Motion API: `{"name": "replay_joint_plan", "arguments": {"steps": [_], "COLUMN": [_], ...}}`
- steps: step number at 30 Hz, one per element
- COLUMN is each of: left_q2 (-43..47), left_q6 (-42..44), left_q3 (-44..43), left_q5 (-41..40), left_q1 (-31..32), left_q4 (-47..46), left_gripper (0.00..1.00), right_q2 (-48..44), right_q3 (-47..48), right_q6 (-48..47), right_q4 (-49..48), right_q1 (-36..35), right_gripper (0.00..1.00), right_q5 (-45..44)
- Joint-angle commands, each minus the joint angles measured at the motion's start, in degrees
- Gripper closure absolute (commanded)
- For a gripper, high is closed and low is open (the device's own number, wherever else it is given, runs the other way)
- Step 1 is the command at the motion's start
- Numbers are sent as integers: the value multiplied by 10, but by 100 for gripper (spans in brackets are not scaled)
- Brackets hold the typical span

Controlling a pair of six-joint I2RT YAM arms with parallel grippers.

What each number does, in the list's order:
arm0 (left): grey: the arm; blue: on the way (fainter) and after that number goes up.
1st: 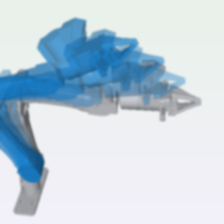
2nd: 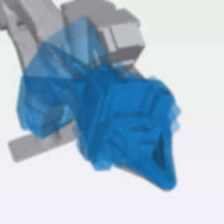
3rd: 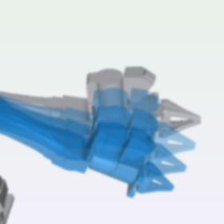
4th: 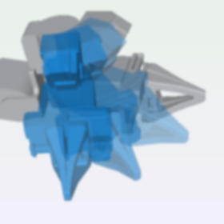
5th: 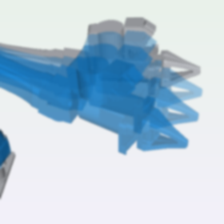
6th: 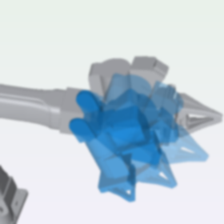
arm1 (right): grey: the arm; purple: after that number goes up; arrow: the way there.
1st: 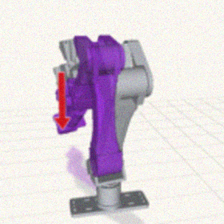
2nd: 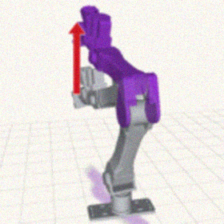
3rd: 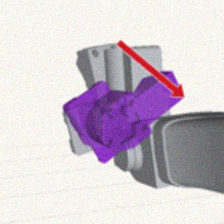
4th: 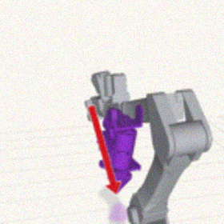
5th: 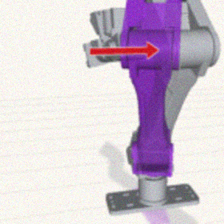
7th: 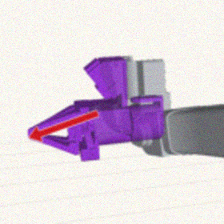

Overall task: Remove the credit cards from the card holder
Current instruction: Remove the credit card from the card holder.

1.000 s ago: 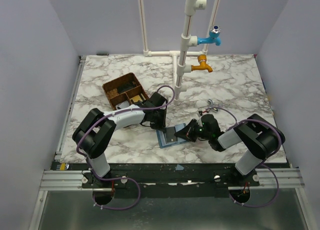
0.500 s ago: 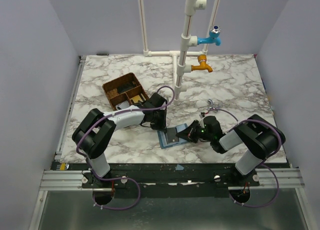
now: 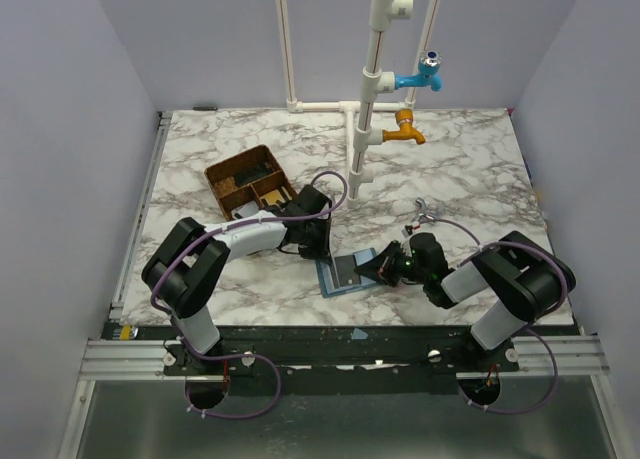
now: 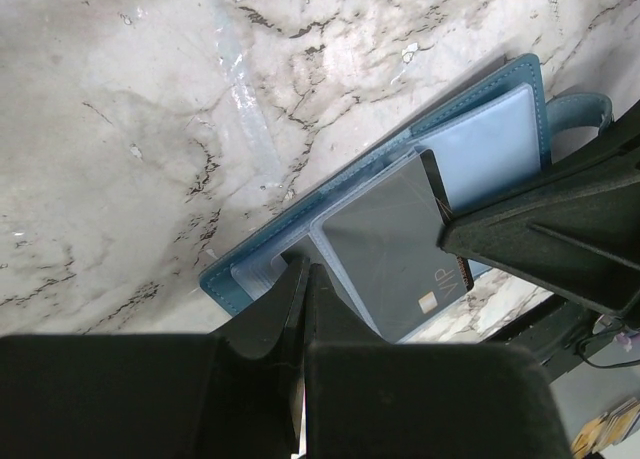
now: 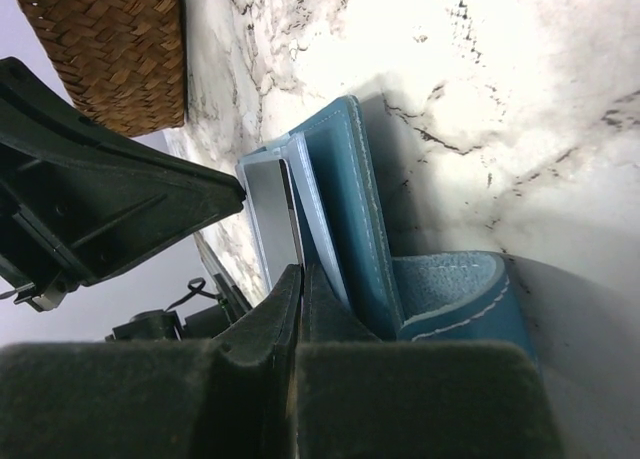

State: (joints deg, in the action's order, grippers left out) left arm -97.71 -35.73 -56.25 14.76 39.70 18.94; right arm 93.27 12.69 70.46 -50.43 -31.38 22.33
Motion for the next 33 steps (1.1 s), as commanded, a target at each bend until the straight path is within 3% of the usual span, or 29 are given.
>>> {"name": "replay_joint_plan", "arguments": {"steps": [1,11,18,33], "left_q2": [-6,-12,-15,-18], "left_q6": [23,29,30,32], "left_q3": [17,12,8,4], "left_q5": [-35,-35,-33,-29], "left_q1": [-3,-3,-3,-3], "left_q4": [41,45,46,46], "left_gripper": [100,100,100,100], "right_q2": [-10,1,17,66], "right_q3": [-11,6,5,20], "right_q6": [-18,-19,-6,-1], "right_q4": [44,36,5,-46], "right_q1": [7,17,24,24], "right_gripper": [99,98,85,84], "right_q5": [-31,-10,12,59]}}
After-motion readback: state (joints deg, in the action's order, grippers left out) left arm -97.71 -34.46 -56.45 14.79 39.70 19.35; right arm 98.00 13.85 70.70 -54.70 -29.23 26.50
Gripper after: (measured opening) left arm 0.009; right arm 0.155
